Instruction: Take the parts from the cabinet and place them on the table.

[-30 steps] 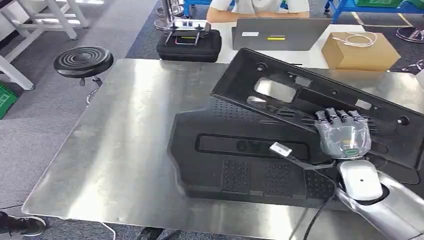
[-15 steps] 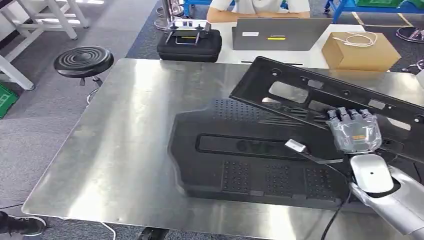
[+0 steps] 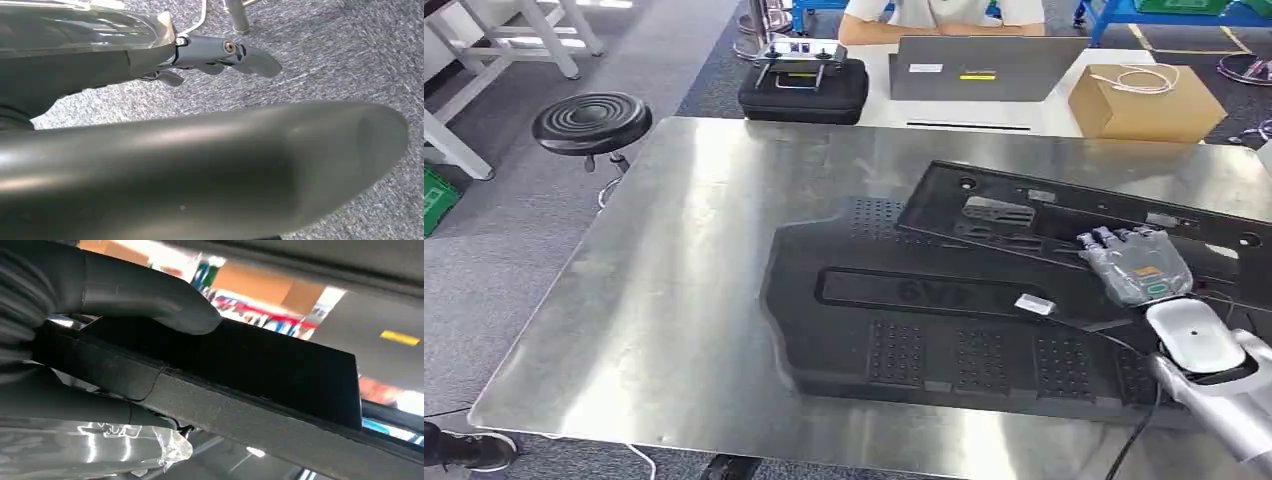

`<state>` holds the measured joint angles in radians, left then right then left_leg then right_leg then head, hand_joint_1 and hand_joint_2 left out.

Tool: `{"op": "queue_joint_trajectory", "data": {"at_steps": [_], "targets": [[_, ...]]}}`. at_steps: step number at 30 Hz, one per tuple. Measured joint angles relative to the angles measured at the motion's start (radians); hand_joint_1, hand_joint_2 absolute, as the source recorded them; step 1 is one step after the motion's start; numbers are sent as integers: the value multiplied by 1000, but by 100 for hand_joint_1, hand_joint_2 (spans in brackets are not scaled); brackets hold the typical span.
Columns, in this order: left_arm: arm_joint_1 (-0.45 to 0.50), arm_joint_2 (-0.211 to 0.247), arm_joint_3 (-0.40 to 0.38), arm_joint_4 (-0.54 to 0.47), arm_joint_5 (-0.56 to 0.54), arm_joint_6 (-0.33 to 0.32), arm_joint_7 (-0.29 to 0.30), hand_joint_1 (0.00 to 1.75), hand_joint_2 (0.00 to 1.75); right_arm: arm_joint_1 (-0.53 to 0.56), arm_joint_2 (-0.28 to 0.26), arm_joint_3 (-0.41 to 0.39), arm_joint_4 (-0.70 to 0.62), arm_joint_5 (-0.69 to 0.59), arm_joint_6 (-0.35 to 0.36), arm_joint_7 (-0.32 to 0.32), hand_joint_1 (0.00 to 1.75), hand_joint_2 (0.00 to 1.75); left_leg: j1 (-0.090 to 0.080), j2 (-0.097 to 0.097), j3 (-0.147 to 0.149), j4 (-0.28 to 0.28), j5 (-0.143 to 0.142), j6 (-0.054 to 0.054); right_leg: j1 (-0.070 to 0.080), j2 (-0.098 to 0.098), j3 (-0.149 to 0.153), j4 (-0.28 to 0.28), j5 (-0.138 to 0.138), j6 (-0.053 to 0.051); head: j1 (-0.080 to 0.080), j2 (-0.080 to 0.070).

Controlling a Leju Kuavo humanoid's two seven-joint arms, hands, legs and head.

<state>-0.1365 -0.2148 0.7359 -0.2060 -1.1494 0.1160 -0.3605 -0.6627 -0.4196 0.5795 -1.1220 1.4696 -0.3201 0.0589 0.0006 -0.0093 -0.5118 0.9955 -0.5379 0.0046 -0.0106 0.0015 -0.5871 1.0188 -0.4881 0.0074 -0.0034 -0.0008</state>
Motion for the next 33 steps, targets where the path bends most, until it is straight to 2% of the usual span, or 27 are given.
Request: {"op": "queue_joint_trajectory", "data": {"at_steps": [3,10,11,12,17,18,32,33], "targets": [[0,0,0,0,0,0,-2,0,0,1,0,-32,9,-44,23,-43,175,175,0,0,0,0,0,0,0,0,0,0,0,0,0,0],[0,0,-1,0,0,0,-3,0,0,8,-2,-65,13,-84,37,-63,175,175,0,0,0,0,0,0,0,0,0,0,0,0,0,0],[1,0,-1,0,0,0,-5,0,0,11,-4,-69,12,-94,37,-66,134,175,0,0,0,0,0,0,0,0,0,0,0,0,0,0],[1,0,-1,0,0,0,-5,0,0,14,-5,-71,10,-105,39,-73,16,175,0,0,0,0,0,0,0,0,0,0,0,0,0,0],[1,0,-1,0,0,0,-8,0,0,32,-18,-82,-19,-135,45,-95,16,175,0,0,0,0,0,0,0,0,0,0,0,0,0,0],[1,0,-1,0,0,0,-9,0,0,33,-20,-85,-24,-137,45,-96,0,175,0,0,1,0,0,0,0,0,0,0,0,0,0,0],[4,0,-1,0,0,2,-11,0,0,39,-77,-86,-90,-179,100,-126,0,175,0,0,1,0,0,0,0,0,0,0,0,0,0,0],[4,0,-1,0,0,2,-11,0,0,39,-81,-85,-92,-179,101,-127,0,0,0,0,1,0,0,0,0,0,0,0,0,0,0,0]]}}
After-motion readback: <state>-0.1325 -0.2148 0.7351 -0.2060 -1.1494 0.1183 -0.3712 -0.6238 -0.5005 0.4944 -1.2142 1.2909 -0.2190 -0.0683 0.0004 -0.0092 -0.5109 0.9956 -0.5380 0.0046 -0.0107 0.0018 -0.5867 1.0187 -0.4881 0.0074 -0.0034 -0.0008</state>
